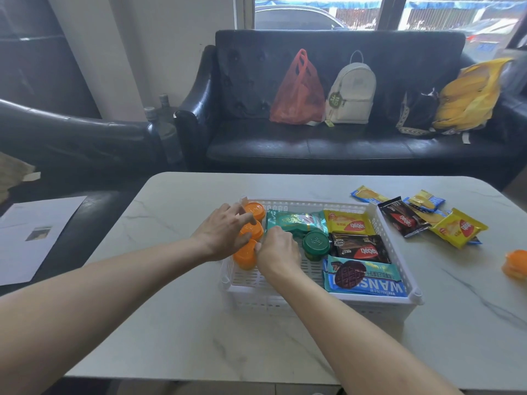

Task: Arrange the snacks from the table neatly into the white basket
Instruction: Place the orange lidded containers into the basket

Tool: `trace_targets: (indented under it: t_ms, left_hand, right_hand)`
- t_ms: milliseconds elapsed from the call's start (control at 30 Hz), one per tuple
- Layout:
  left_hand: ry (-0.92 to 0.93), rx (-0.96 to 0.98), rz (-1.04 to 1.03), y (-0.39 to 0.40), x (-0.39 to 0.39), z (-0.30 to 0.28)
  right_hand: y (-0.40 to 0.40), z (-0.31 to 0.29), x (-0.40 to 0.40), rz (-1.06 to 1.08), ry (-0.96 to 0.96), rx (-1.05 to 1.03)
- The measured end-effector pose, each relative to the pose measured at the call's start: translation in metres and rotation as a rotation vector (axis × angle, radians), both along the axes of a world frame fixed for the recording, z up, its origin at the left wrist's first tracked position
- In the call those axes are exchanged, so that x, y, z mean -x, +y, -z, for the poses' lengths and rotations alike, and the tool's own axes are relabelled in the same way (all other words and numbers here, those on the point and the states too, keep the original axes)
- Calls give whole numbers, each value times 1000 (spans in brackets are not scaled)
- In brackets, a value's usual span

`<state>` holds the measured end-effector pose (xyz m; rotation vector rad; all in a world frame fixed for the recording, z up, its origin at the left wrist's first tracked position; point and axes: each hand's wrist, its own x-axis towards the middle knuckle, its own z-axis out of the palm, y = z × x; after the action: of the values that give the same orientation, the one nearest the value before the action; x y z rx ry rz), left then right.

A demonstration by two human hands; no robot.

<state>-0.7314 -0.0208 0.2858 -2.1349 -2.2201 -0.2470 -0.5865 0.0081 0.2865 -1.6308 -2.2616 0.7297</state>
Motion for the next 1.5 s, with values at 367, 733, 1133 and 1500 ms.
trace_targets:
  t_ms: [367, 733, 1133, 1500]
  left_hand:
    - [57, 99, -52, 2, -2, 9]
    - [50, 108, -78, 3, -11, 5]
    - [-15, 26, 77, 11, -41, -1]
    - [-123, 73, 70, 25, -64, 11]
  right_hand:
    - [21, -1, -61, -641, -322, -584]
    - [36, -5, -62, -453, -111, -238]
    - [64, 3, -57, -351, -152, -286]
    - [79, 4, -79, -178, -11, -308]
